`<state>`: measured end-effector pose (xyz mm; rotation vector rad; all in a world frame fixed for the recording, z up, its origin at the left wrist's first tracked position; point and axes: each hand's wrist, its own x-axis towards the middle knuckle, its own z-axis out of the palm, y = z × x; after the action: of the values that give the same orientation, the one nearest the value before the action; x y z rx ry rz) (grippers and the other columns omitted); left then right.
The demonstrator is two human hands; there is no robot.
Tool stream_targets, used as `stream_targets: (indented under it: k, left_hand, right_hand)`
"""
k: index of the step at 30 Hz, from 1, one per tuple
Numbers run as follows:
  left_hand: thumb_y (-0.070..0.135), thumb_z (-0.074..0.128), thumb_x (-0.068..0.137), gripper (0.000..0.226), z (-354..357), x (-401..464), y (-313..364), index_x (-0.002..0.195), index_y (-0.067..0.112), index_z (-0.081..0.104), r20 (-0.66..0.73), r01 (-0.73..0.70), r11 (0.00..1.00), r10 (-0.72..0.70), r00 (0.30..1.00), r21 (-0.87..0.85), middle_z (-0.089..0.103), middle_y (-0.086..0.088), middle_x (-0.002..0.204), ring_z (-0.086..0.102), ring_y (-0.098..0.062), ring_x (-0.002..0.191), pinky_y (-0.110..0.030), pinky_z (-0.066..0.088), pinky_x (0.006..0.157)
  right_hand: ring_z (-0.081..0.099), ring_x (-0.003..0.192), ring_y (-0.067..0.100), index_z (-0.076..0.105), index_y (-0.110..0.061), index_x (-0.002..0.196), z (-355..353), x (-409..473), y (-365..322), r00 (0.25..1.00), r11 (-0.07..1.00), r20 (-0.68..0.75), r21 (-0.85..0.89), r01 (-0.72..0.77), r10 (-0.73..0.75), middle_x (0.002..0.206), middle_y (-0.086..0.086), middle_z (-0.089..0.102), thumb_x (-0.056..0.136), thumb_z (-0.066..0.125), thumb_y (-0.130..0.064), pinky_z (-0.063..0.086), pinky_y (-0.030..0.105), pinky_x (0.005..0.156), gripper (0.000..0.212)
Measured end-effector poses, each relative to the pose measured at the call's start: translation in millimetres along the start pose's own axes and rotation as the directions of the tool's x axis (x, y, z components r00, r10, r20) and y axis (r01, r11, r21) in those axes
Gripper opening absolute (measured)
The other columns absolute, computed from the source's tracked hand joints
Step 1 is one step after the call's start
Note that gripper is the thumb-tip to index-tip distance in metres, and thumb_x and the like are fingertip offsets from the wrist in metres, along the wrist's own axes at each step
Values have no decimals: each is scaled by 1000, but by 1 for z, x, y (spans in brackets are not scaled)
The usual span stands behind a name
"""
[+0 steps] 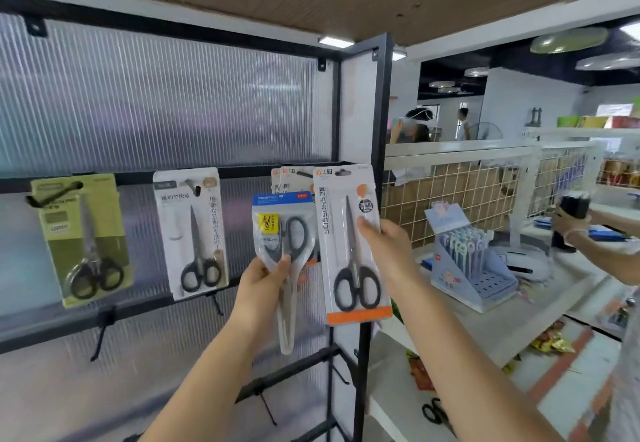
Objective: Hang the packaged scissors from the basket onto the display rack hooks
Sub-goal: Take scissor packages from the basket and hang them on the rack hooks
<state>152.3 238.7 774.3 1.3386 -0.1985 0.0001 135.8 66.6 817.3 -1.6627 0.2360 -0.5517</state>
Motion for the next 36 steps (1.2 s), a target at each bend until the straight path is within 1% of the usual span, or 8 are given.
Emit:
stream_targets:
  k: [3,7,12,19,24,29,34,36]
  left_hand:
    - [20,50,97,12,0,5,-1,97,14,60,-35,-16,999,17,999,30,69,-3,85,68,-12,77,-23,48,63]
    - [18,51,97,12,-2,10,-5,99,11,59,-79,-7,1000,8,997,10,67,-5,87,65,-15,77,-26,48,65]
    - [18,51,96,13,-4,17,-9,100,8,58,-102,-3,1000,1,995,-14,65,-6,83,64,-21,82,-29,47,67]
    - [17,52,96,10,-9,21,-13,99,10,59,-107,6,999,-11,994,-45,67,-4,83,66,-17,76,-31,49,71]
    - [18,51,96,10,-14,25,-17,94,14,60,-102,0,1000,-2,995,-17,66,-4,86,65,-20,83,-37,48,81]
    - [21,52,96,13,-18,30,-21,101,11,59,-86,11,1000,-8,996,26,68,-5,91,68,-24,93,-41,51,87]
    - [20,51,97,15,-16,31,-25,103,10,60,-73,26,999,-23,997,31,68,-8,97,67,-26,95,-44,49,91]
    - [20,51,97,16,-15,32,-27,105,9,59,-71,29,999,-27,997,25,69,-8,96,68,-21,89,-38,52,83]
  right_hand:
    - [57,79,18,64,-7,96,4,8,2,999,1000,39,18,-10,9,89,11,63,93,55,-29,43,29,69,24]
    - [64,93,30,65,-9,94,8,14,6,998,1000,56,17,-17,16,97,16,67,91,57,-32,50,41,83,25]
    - [62,87,23,64,-14,89,7,17,10,995,1000,96,19,-6,4,90,9,66,92,56,-33,48,35,75,21]
    - [55,73,14,60,-18,79,9,14,13,992,1000,127,29,6,-9,75,1,60,93,55,-30,40,27,63,19]
    - [60,80,17,62,-18,84,9,17,14,995,999,100,40,-13,8,82,2,64,93,56,-29,45,29,70,16]
    - [66,90,30,67,-13,86,5,19,17,999,997,47,70,-17,14,88,10,69,91,60,-29,51,42,82,18]
    - [67,85,23,68,-16,88,3,23,14,993,995,105,67,-68,61,87,7,70,92,59,-26,52,37,80,14]
    - [67,84,23,68,-14,91,3,26,15,989,994,127,67,-85,77,88,7,71,92,59,-26,53,36,79,15]
